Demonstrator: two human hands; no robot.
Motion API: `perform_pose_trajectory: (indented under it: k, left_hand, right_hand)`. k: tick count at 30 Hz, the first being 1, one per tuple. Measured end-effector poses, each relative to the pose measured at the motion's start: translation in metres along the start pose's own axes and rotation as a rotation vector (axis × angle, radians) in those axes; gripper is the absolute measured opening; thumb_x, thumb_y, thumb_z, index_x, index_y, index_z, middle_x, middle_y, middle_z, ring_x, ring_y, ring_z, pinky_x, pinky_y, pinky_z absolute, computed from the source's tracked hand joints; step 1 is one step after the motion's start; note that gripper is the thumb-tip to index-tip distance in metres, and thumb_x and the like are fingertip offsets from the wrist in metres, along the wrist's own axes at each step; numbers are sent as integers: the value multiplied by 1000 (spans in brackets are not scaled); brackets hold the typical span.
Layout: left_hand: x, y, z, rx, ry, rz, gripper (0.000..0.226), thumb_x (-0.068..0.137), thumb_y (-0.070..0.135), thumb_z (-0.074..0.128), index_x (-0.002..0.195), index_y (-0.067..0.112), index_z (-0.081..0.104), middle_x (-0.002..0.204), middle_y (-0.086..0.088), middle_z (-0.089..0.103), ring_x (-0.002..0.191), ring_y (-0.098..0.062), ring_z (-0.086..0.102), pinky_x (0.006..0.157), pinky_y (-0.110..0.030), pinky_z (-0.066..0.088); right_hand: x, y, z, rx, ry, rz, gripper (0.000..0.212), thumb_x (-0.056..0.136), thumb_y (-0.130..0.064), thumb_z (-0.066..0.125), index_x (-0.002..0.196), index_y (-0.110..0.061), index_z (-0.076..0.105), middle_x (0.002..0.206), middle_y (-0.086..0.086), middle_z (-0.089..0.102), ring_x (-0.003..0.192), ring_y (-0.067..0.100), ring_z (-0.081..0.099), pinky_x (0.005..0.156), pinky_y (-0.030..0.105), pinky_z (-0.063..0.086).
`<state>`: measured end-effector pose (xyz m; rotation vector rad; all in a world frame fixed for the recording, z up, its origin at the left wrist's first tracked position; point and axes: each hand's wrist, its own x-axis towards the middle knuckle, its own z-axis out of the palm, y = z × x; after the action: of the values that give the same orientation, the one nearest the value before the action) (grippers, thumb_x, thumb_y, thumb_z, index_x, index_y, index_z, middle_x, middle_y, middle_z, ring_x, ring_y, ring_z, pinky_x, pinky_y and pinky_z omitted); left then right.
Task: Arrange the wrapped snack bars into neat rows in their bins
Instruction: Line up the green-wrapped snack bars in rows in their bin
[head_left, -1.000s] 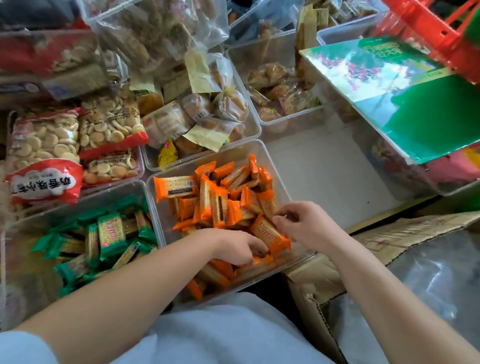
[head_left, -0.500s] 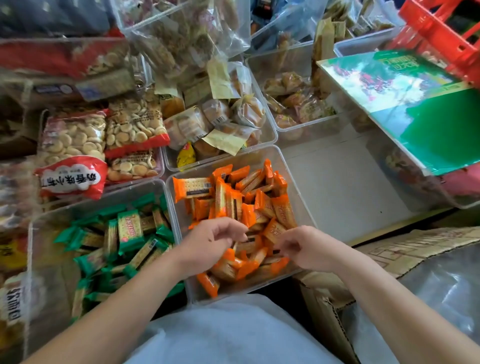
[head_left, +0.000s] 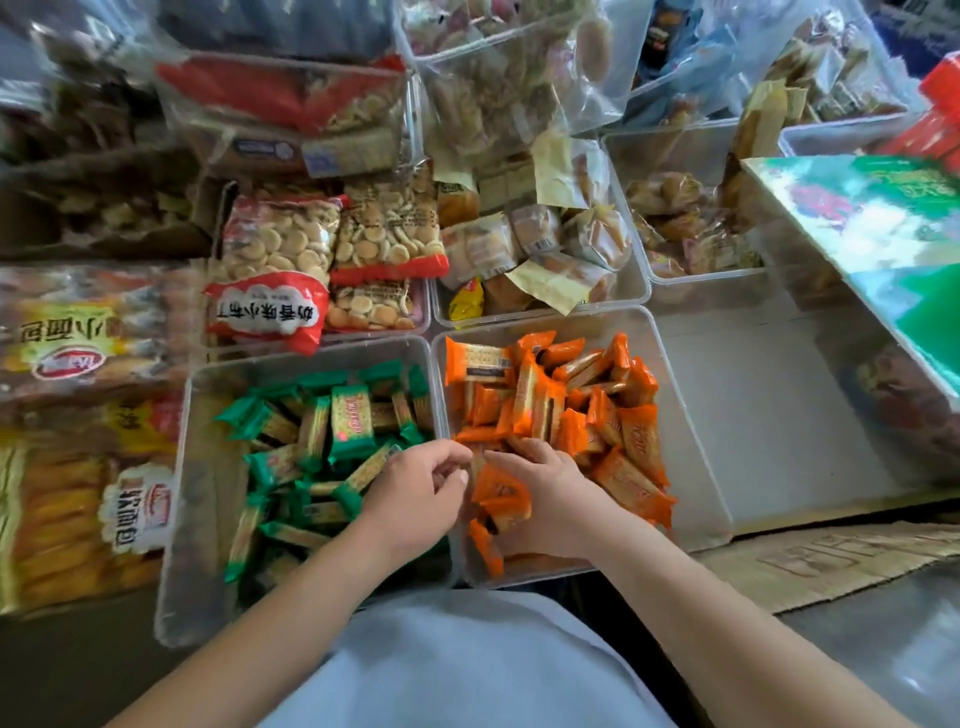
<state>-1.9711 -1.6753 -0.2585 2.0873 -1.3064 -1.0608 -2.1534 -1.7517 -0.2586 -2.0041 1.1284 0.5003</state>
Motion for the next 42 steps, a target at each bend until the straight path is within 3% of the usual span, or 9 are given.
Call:
perform_pose_trajectory:
  k: [5, 12, 17, 26, 30, 32, 34, 38, 42]
  left_hand:
    - [-8, -21, -11, -18, -15, -6, 24, 101, 20, 62, 121, 25, 73, 95, 24, 64, 81, 11, 58, 74, -5, 42]
    - [-11, -22, -15, -19, -110, 53, 26, 103, 28, 57, 126, 31, 69, 110, 20, 67, 98, 3, 62, 91, -27, 55]
    - [-6, -21, -14, -12, -134, 88, 23, 104, 27, 57, 123, 33, 69, 109, 19, 68, 97, 2, 62, 86, -22, 54]
    - [5, -24, -11, -54, -66, 57, 25, 103, 23, 60, 125, 28, 71, 108, 20, 67, 97, 5, 62, 85, -15, 50]
    - [7, -24, -8, -71, -56, 55, 27, 103, 23, 60, 127, 29, 69, 106, 22, 65, 96, 3, 63, 87, -19, 54]
    - [8, -24, -7, -69, -56, 57, 27, 103, 23, 60, 127, 29, 70, 108, 21, 66, 98, 4, 62, 89, -20, 55]
    - [9, -26, -7, -55, -53, 55, 26, 103, 22, 60, 125, 29, 71, 111, 19, 67, 99, 5, 62, 85, -13, 50]
    - [9, -28, -9, -56, -46, 42, 25, 102, 22, 61, 124, 29, 72, 111, 18, 67, 99, 4, 62, 86, -13, 50]
    - [8, -30, -10, -79, -74, 31, 24, 103, 21, 60, 121, 31, 72, 113, 18, 67, 104, 1, 62, 94, -22, 55]
  right_hand:
    - [23, -14, 24, -145, -72, 100, 82, 72, -61, 79, 144, -53, 43, 150, -1, 30, 140, 41, 29, 104, 51, 48]
    - [18, 1, 12, -1, 3, 103, 76, 54, -73, 65, 127, -51, 63, 133, -16, 45, 116, 17, 58, 94, 39, 56]
    - [0, 33, -12, 138, 95, 161, 35, 74, -43, 83, 105, -40, 66, 108, -18, 58, 95, 12, 62, 81, 31, 60]
    - [-36, 50, -42, 273, 386, 257, 17, 80, -33, 82, 87, -37, 67, 87, -5, 66, 71, 13, 63, 57, 29, 52]
    - [-38, 49, -42, 96, 443, 395, 34, 86, -42, 76, 116, -43, 62, 118, -6, 67, 104, 19, 68, 87, 42, 60]
    - [-36, 40, -35, -197, 541, 358, 51, 89, -42, 74, 137, -37, 57, 142, -2, 57, 133, 25, 52, 110, 47, 46]
    - [-31, 20, -29, -245, 619, 190, 48, 91, -39, 71, 137, -32, 60, 140, -5, 57, 131, 22, 50, 107, 40, 47]
    - [4, -14, -2, 28, 160, -84, 47, 93, -29, 71, 138, -33, 60, 139, -11, 56, 133, 18, 51, 105, 32, 50]
    - [51, -7, 26, -207, -99, -133, 90, 90, -30, 65, 163, -37, 14, 172, -5, 11, 158, 31, 2, 128, 45, 9]
